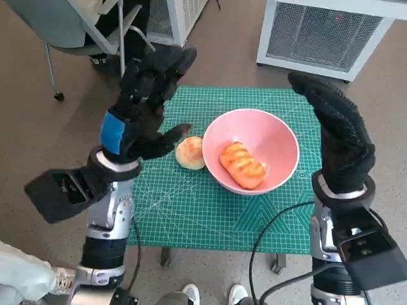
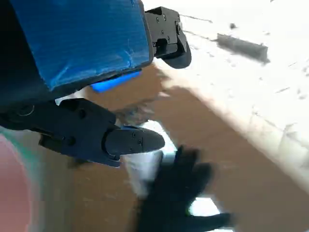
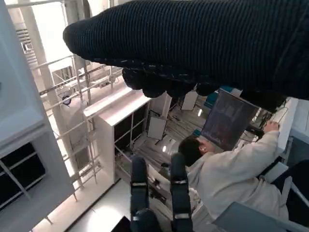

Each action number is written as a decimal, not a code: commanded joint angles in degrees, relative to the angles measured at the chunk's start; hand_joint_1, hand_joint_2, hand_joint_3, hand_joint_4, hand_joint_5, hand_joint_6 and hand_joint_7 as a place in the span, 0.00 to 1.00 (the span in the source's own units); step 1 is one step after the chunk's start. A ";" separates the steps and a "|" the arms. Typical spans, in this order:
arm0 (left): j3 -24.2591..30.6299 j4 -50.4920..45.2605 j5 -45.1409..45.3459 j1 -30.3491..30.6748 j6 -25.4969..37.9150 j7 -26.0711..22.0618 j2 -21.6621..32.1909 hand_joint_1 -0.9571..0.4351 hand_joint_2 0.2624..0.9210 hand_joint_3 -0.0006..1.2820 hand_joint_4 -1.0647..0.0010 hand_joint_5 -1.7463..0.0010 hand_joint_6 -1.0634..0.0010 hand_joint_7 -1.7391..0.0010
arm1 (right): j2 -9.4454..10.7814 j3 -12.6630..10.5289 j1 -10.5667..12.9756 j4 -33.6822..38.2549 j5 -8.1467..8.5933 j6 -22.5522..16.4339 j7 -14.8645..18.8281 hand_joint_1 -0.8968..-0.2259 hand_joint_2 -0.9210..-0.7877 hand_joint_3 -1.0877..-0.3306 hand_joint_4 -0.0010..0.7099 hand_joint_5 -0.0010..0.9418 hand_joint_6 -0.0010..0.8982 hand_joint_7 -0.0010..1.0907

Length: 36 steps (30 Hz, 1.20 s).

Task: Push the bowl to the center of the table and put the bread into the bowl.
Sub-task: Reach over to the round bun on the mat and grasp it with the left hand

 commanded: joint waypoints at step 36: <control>-24.19 31.82 41.71 -19.92 13.52 2.44 13.86 0.44 0.91 0.00 0.86 1.00 0.75 0.99 | -0.77 -0.85 1.24 0.27 0.88 1.07 0.29 0.51 0.00 0.47 0.43 0.00 0.01 0.64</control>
